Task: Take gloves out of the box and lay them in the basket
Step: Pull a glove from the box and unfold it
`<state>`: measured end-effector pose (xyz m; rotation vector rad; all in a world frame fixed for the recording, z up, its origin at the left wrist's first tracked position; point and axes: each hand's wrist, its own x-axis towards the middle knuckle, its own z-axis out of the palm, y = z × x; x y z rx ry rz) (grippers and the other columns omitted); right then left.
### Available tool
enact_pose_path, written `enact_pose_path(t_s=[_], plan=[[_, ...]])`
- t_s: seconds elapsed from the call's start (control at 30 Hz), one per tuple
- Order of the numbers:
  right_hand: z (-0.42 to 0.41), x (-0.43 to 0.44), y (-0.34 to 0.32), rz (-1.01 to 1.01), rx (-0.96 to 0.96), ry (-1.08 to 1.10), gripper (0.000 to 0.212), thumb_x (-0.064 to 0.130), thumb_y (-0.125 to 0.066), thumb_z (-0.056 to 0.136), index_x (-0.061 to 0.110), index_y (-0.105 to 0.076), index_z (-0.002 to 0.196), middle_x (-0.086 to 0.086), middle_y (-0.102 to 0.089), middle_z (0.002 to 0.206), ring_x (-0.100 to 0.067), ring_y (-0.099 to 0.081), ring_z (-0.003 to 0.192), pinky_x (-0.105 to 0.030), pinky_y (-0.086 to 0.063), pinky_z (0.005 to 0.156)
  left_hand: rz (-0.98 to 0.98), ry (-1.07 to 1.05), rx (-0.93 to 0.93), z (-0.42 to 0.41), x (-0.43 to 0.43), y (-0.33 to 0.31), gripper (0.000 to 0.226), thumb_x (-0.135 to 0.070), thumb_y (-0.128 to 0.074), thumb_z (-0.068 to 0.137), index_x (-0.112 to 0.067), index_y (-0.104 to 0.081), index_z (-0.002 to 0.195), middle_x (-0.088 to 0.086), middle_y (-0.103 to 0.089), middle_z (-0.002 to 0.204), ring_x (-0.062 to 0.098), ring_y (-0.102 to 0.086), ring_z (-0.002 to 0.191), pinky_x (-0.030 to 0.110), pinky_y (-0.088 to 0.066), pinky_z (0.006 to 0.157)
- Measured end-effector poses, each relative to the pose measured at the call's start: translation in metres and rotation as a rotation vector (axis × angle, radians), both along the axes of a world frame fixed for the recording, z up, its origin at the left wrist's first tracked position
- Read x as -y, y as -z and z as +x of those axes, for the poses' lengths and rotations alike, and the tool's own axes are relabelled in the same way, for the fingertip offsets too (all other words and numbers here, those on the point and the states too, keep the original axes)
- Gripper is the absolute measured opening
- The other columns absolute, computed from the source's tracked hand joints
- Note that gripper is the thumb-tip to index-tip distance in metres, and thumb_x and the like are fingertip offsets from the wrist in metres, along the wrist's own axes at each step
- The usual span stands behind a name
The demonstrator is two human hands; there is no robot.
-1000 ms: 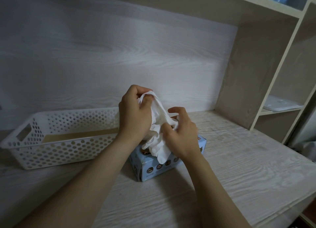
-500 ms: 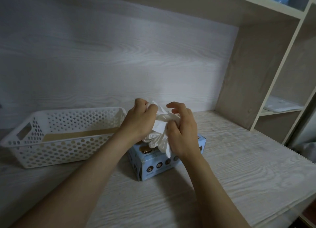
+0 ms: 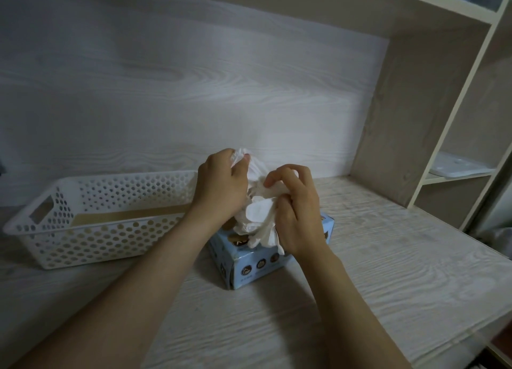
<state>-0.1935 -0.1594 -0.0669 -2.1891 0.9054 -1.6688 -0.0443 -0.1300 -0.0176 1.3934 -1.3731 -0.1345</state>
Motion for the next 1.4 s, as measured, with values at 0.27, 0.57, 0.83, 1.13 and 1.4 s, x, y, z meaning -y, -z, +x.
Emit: enact_pose_path(t_s=[0.27,0.57,0.83,1.13,1.4], plan=[[-0.004,-0.003,-0.001,0.000,-0.111,-0.064,0.051,0.018,-0.034,0.088,0.022,-0.070,0.123,-0.001,-0.048,0.124,-0.005,-0.055,0.107,-0.016,-0.047,0.088,0.036,0.010,-0.135,-0.001,0.002,-0.001,0.044,-0.033,-0.052,0.107,-0.003,-0.057,0.075,0.005,-0.057,0.067,0.015,-0.050,0.061,0.031,-0.039,0.060],[0.002,-0.007,0.000,-0.093,-0.080,0.057,0.027,0.030,-0.077,0.091,0.018,-0.064,0.112,0.000,-0.049,0.118,-0.008,-0.056,0.101,-0.036,-0.053,0.081,-0.073,0.004,-0.220,-0.018,-0.002,0.002,0.040,-0.032,-0.052,0.108,-0.022,-0.046,0.069,-0.010,-0.049,0.060,0.004,-0.047,0.053,0.024,-0.038,0.054],[0.003,-0.007,-0.001,-0.154,0.025,0.101,0.022,0.007,-0.070,0.079,0.015,-0.067,0.100,-0.002,-0.050,0.118,-0.003,-0.058,0.095,-0.014,-0.047,0.072,-0.173,0.008,-0.290,-0.015,-0.005,-0.005,0.038,-0.033,-0.044,0.111,-0.003,-0.053,0.090,0.009,-0.058,0.072,0.015,-0.055,0.056,0.028,-0.043,0.051],[0.002,-0.003,0.002,-0.156,0.031,0.142,0.021,0.006,-0.071,0.068,0.014,-0.067,0.088,0.003,-0.057,0.105,-0.008,-0.059,0.087,-0.029,-0.048,0.067,-0.200,-0.010,-0.422,-0.003,0.001,-0.007,0.032,-0.029,-0.043,0.112,-0.020,-0.046,0.081,-0.008,-0.049,0.071,0.000,-0.049,0.056,0.016,-0.040,0.059],[-0.008,0.010,0.009,0.068,-0.054,0.275,0.012,0.031,-0.059,0.071,0.020,-0.060,0.077,0.005,-0.060,0.079,-0.009,-0.054,0.070,-0.030,-0.041,0.062,-0.335,-0.107,-0.720,0.015,0.004,-0.020,0.026,-0.029,-0.041,0.113,-0.016,-0.057,0.098,0.001,-0.066,0.091,0.008,-0.066,0.075,0.025,-0.053,0.067]])
